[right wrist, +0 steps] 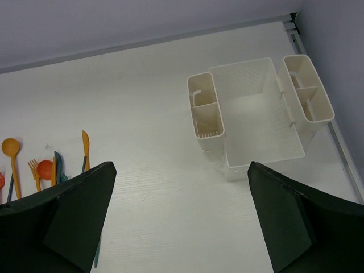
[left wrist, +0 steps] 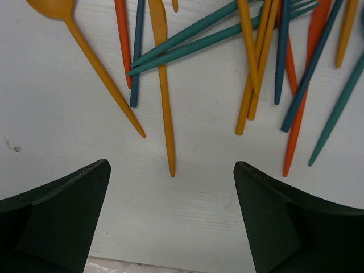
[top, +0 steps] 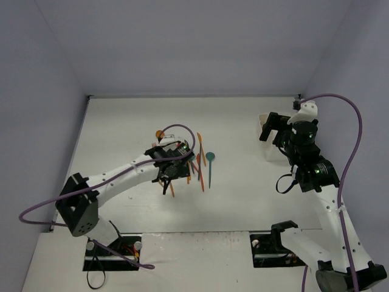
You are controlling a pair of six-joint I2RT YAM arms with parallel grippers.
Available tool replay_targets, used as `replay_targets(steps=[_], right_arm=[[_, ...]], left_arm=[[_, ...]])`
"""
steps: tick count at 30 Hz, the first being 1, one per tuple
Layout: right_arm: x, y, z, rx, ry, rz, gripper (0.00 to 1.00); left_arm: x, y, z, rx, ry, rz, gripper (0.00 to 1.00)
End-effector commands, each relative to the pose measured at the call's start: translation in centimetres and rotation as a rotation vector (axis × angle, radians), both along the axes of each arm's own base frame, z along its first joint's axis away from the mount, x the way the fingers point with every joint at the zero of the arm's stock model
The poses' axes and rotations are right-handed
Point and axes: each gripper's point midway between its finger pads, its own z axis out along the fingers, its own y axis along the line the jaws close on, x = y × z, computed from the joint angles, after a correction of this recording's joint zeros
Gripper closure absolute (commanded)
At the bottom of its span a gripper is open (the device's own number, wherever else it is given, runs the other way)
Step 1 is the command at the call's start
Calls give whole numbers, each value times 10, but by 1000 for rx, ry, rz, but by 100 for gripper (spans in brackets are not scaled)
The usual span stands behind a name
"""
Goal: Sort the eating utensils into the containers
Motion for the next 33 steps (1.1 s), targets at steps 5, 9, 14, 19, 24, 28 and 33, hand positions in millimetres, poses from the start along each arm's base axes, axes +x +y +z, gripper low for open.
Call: replay_targets(steps=[5,9,14,19,24,28,33], right_arm=[[2,12,3,72,-40,29,0],[1,15,1,77,-35,42,0],[1,16,0,75,-31,51,0],[1,19,-1,81,-26,67,0],[1,19,-1,83,-27,70,0],[1,19,-2,80,-24,71,0],[1,21,-3,85,-19,76,0]], left_arm=[[15,-21,-33,-63,48,59,23],[19,-20,-58,-102,86,72,43],[23,-17,-64,-96,86,74,56],[19,-17,-75,-98,114,80,58],[12,-12,-86,-98,142,100,58],[5,-5,-93,-93,151,116,59],[2,4,-102,-95,171,130,67]])
